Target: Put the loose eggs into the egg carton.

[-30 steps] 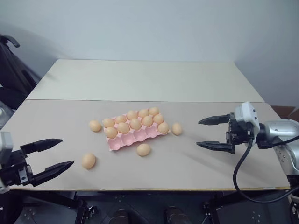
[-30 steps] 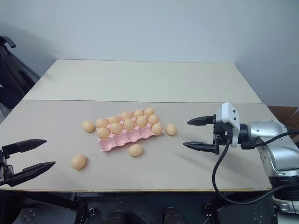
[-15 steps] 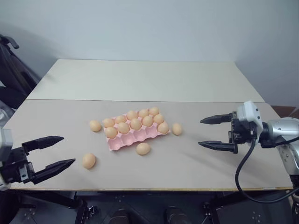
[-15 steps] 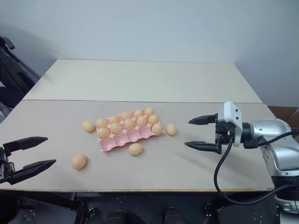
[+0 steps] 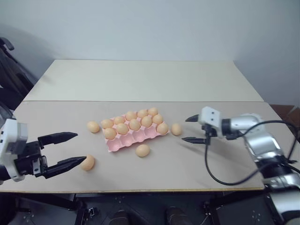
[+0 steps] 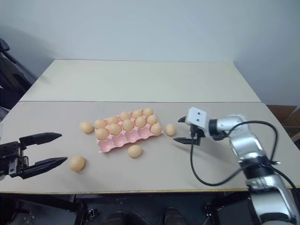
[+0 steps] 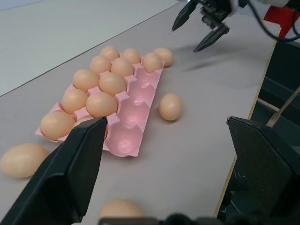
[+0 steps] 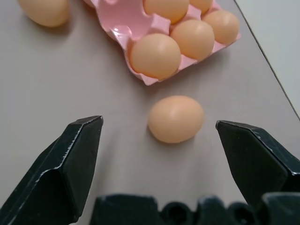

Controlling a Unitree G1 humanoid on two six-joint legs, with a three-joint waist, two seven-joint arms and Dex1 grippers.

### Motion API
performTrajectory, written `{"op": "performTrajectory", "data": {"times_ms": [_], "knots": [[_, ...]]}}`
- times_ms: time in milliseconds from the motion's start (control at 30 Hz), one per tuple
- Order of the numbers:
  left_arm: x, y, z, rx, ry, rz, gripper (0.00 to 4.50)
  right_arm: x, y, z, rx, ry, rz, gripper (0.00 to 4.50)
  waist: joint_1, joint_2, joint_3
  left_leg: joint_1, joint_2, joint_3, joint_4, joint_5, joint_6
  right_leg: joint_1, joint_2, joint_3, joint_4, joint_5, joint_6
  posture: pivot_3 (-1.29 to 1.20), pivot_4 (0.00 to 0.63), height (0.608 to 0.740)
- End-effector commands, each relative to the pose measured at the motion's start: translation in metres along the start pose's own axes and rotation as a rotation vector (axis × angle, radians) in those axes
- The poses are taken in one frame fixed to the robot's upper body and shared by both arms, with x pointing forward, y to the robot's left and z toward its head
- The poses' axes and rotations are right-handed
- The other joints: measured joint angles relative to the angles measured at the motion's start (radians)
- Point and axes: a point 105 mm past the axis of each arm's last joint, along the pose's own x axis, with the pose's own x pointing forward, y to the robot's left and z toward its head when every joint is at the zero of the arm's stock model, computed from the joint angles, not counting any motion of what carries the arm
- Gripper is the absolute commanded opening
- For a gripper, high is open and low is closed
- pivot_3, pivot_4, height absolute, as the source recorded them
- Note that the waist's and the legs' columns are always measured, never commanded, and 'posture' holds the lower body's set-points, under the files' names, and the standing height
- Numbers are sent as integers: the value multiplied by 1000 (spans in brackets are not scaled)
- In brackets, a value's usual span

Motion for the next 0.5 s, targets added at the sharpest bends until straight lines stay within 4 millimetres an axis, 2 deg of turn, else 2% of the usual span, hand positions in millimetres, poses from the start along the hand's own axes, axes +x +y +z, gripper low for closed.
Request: {"op": "performTrajectory", "data": {"times_ms": [33, 267, 367, 500], "knots": [[1, 0, 6, 44, -3, 4, 4453, 11, -14, 0, -39, 12, -49, 4500, 0, 0, 0, 0, 0, 0, 0, 0, 0, 0, 0, 0, 0, 0, 0, 0, 150, 740], [1, 0, 7, 55, -6, 9, 4453, 33, -18, -16, -30, 61, -42, 4500, 2, 0, 0, -1, 0, 0, -1, 0, 0, -1, 0, 0, 0, 0, 0, 0, 150, 740], [-1, 1, 7, 60, -4, 16, 4500, 36, -17, -17, -9, 46, -26, 3861, 1, 0, 0, -1, 0, 0, -1, 0, 0, -1, 0, 0, 0, 0, 0, 0, 150, 740], [-3, 1, 7, 62, -1, 20, 4500, 31, -18, -13, -6, 10, -30, 2572, 0, 0, 0, -1, 0, 0, -1, 0, 0, -1, 0, 0, 0, 0, 0, 0, 150, 740]]}}
